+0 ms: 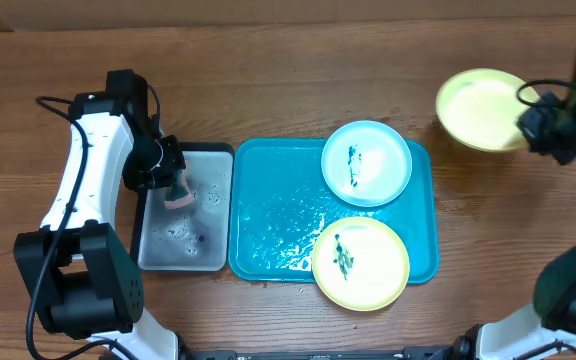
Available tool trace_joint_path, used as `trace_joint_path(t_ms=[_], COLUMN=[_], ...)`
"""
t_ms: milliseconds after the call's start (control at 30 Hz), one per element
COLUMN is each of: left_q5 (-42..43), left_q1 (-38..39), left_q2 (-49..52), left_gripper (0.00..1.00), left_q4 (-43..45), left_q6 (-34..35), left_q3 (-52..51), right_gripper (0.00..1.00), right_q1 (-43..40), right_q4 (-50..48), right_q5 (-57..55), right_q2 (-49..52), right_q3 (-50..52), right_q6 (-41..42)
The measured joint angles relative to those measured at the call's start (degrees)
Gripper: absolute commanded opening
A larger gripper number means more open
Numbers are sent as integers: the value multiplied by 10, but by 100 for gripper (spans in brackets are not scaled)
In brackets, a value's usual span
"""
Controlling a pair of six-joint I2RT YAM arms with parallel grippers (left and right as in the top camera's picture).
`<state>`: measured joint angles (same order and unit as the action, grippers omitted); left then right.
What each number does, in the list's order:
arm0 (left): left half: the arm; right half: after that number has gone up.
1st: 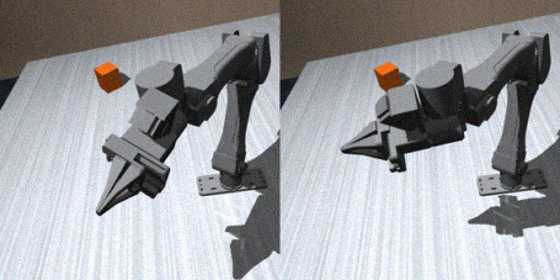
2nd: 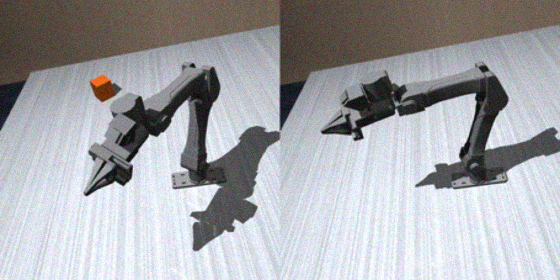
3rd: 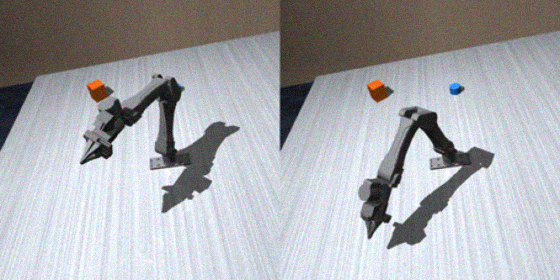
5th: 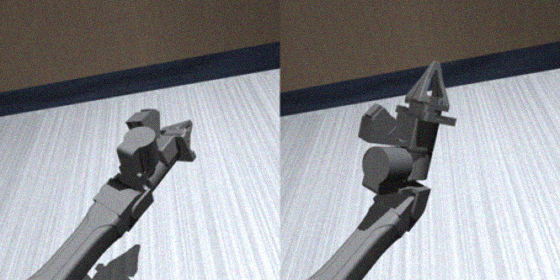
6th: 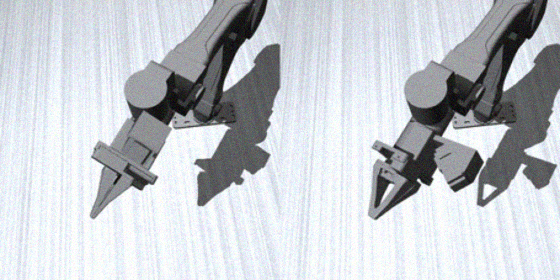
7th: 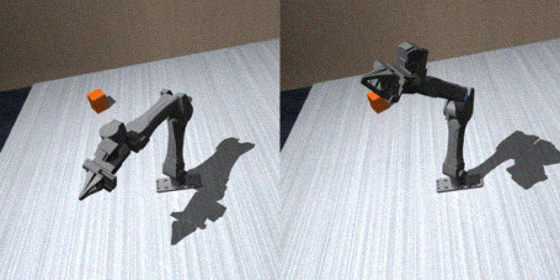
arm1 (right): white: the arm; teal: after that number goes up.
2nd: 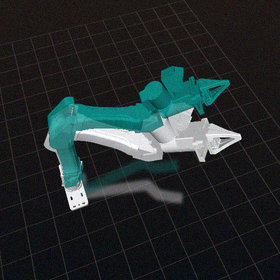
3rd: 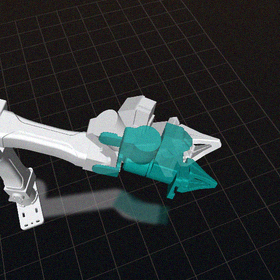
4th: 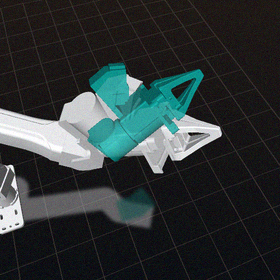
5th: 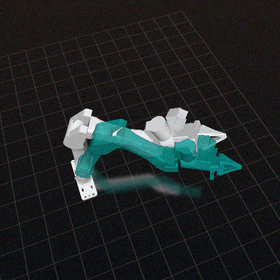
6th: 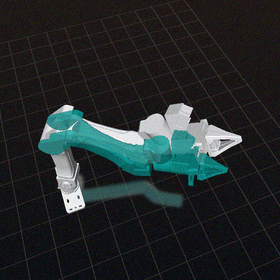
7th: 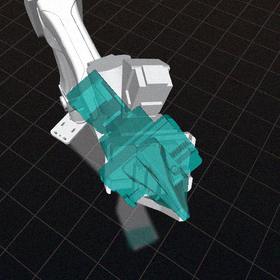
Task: Clean dirty plates on tray and stack at the side
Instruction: 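Swing the right gripper right and set the yellow plate on the table, then release the yellow plate and move the right gripper to the white plate rim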
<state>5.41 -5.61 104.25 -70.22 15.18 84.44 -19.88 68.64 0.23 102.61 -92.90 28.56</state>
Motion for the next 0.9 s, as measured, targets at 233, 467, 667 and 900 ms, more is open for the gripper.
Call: trace_joint_path(t_ms=[233, 467, 667, 900], left_q5=[0, 0, 0, 0], left_q1=[0, 0, 0, 0], left_q2=[0, 0, 0, 0], left_gripper=[4, 4, 4, 4], left_q4=[0, -12, -13, -13], left_q6=[-2, -2, -2, -2], left_q3=[0, 0, 0, 0], right_gripper=[4, 4, 42, 54], right_q1=[-49, -57, -57, -46], right_q4=[-5, -5, -5, 0], right_q5=[11, 15, 30, 34], right_q2=[78, 170, 177, 104], right_q3=[0, 0, 0, -2], right_q6=[-31, -41, -57, -63])
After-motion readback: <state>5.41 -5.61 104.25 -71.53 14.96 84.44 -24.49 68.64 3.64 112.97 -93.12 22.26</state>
